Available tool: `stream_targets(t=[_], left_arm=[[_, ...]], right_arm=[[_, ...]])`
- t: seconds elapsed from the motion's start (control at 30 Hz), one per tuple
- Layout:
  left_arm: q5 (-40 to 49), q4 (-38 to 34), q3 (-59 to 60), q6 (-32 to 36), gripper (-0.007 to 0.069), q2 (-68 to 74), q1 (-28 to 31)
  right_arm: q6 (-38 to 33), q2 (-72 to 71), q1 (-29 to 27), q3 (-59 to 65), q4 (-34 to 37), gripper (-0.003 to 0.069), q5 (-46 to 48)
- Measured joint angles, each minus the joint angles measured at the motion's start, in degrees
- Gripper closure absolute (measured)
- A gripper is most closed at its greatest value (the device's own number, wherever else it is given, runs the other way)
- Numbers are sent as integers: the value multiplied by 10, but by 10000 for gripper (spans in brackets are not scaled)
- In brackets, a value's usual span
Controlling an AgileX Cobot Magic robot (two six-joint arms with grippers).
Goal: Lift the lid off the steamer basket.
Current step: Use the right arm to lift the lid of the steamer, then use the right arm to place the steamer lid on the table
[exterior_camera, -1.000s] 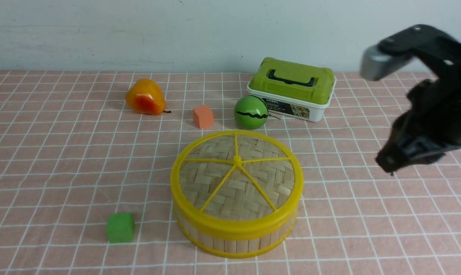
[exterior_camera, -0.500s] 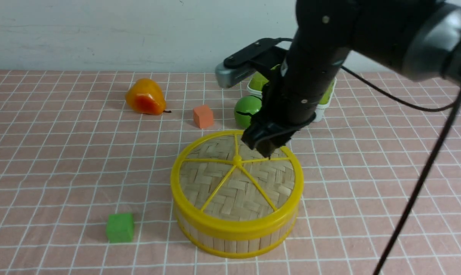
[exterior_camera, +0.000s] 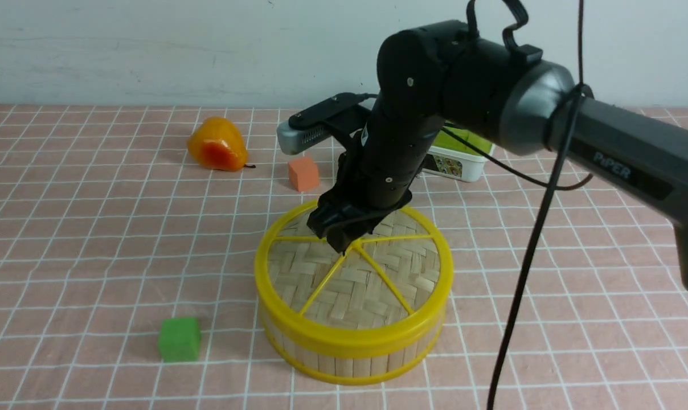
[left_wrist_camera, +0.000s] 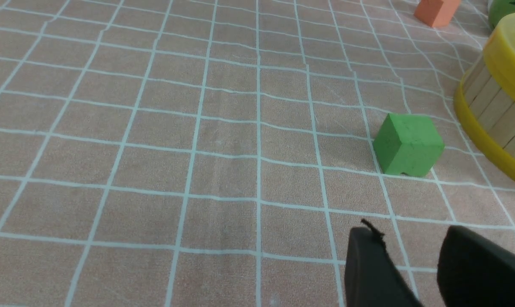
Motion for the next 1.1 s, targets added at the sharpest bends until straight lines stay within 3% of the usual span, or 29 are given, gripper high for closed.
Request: stream_targets(t=[0.17,0.33,0.53,0.8,1.1], left_arm=[[0,0,0,0,386,0,0],[0,0,0,0,386,0,0],[0,0,0,0,386,0,0],[0,0,0,0,386,0,0],[0,0,0,0,386,0,0]], right_arm=[[0,6,0,0,-7,405,0],[0,6,0,-4,-11,575,9],[0,-1,0,-5,-19,579,20],[0,-137,-34,-5,-85,579,69],[0,-309,-181,162,-106,579,73]])
